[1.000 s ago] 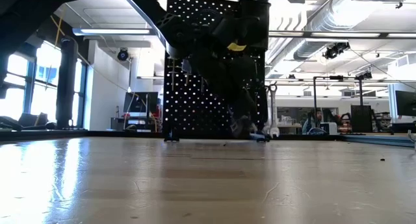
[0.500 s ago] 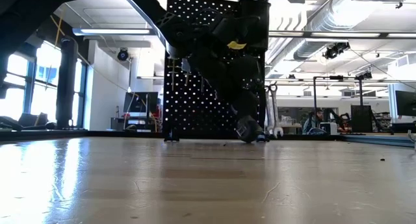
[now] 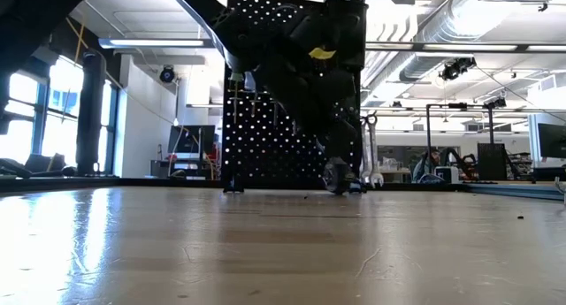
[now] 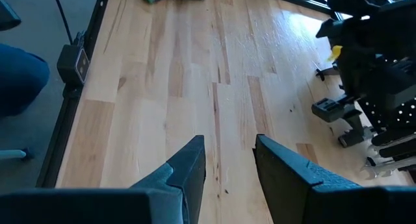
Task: Hang tools onto peg board
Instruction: Return to Home Position
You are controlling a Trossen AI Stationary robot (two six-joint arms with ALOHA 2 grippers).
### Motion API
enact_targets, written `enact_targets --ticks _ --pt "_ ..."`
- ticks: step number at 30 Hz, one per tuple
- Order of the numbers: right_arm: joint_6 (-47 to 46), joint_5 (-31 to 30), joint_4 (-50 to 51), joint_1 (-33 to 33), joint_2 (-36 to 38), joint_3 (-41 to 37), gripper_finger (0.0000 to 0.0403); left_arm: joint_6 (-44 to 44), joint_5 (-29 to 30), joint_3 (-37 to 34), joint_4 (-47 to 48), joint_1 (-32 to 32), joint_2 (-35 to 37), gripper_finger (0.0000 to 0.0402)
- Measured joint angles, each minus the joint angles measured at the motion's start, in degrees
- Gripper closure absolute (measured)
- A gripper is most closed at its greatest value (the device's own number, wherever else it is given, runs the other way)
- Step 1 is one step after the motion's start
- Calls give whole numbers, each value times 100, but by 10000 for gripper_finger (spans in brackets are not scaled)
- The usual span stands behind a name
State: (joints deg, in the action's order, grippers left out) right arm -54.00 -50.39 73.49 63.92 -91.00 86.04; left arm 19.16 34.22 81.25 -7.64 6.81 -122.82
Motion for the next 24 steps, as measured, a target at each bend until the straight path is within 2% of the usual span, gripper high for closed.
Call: enact_targets --ticks 7,18,24 --pt "2 0 16 0 0 0 273 -63 297 -3 407 -65 195 150" --pt "0 -51 60 0 -2 -11 273 -590 383 -4 1459 -86 304 150" --pt "-133 -173 49 0 -2 -418 273 -874 455 0 1970 -186 412 150"
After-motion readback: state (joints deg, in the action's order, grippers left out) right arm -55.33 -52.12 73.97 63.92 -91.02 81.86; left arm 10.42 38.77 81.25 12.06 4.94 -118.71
